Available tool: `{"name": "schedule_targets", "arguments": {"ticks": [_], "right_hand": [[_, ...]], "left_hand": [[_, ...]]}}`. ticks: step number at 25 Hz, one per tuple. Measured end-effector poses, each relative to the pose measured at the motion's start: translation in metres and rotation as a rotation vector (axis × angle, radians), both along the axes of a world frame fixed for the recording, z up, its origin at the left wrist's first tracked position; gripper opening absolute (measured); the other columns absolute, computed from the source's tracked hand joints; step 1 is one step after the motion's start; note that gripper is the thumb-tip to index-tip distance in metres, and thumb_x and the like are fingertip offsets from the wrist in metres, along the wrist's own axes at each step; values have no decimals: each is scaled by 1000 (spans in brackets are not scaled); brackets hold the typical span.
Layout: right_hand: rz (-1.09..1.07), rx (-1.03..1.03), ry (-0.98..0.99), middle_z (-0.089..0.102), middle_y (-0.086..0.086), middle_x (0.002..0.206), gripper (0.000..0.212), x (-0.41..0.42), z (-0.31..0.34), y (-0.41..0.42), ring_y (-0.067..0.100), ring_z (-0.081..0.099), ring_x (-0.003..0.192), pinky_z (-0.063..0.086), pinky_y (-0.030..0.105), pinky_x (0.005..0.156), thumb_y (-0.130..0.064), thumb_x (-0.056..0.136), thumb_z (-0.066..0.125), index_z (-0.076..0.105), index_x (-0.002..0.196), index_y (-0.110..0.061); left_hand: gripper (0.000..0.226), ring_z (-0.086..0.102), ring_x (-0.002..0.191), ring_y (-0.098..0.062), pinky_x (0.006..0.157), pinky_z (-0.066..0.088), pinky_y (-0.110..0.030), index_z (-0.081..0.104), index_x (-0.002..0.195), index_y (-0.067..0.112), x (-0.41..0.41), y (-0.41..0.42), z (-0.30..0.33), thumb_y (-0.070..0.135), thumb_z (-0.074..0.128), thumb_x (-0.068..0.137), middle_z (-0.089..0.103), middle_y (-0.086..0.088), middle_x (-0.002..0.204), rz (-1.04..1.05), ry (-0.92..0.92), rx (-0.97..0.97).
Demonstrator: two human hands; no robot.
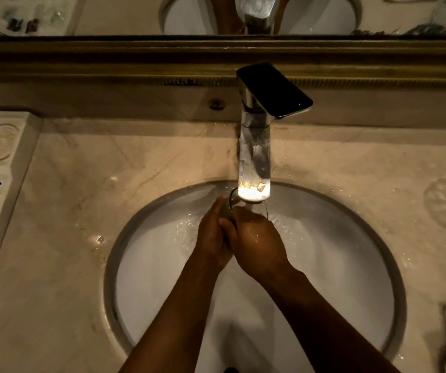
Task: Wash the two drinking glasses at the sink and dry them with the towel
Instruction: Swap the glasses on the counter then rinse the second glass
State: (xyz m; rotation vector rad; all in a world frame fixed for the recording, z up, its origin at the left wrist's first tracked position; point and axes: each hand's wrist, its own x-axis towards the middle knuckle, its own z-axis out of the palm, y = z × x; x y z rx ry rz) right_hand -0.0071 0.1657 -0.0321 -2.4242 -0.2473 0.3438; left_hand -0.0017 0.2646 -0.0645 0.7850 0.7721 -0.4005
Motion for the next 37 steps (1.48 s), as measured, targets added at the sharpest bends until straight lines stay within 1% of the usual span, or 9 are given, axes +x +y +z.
{"name": "schedule_targets", "arguments": {"ticks": [6,11,14,16,19,24,28,32,37], "right_hand": [[299,-26,-124,72,0,110,43,-4,5,-31,19,68,96,53,31,81,-53,99,38,66,118,-25],[435,29,-58,69,-3,122,37,1,-3,-53,15,64,107,47,23,88,-45,100,47,62,128,-26],[0,224,129,73,-3,110,28,-17,3,-20,14,68,97,54,31,88,-28,102,49,62,126,-22],[-177,283,117,75,-2,101,23,-19,0,-5,12,70,89,57,36,85,-21,102,50,66,119,-18],[-339,363,110,75,-3,86,30,-12,3,3,11,72,76,60,40,74,-39,101,50,71,105,-18],[-528,313,61,62,-9,61,39,-8,5,15,6,62,57,44,22,59,-44,100,50,69,76,-19],[-80,82,-56,71,1,73,58,-8,2,4,16,67,64,53,29,64,-55,100,29,72,90,-18],[445,-40,-227,74,1,103,49,0,-5,-42,20,70,86,57,35,67,-54,101,33,68,116,-23],[596,-10,-111,68,-3,121,44,7,-14,-59,14,64,101,54,28,80,-53,103,36,62,129,-29]], "left_hand": [[23,51,56,-17,46,35,-22,68,76,12,25,12,9,34,65,75,51,-4,76,-382,122,-83],[71,42,32,-10,35,22,-14,71,59,15,31,25,24,66,36,95,55,-1,50,-752,164,-44],[70,37,33,-9,38,20,-13,65,61,16,19,22,15,71,37,94,48,-1,50,-525,161,-31],[67,50,41,-11,43,35,-15,70,59,20,13,12,9,66,40,96,55,-3,56,-333,137,79],[46,71,82,-22,68,53,-30,77,94,19,3,-1,7,50,44,104,75,-6,85,-165,-51,257],[20,69,75,-4,65,54,-19,68,103,1,-19,-20,2,12,52,104,72,1,84,31,-281,505],[20,67,69,-13,67,54,-26,67,84,8,0,-12,2,18,57,98,68,-3,75,117,-67,266],[32,62,76,-27,63,45,-28,70,91,12,26,18,0,42,61,84,61,-12,91,-464,115,45],[62,39,32,-11,38,21,-14,62,73,8,31,41,14,61,37,95,55,-7,54,-913,168,66]]}}
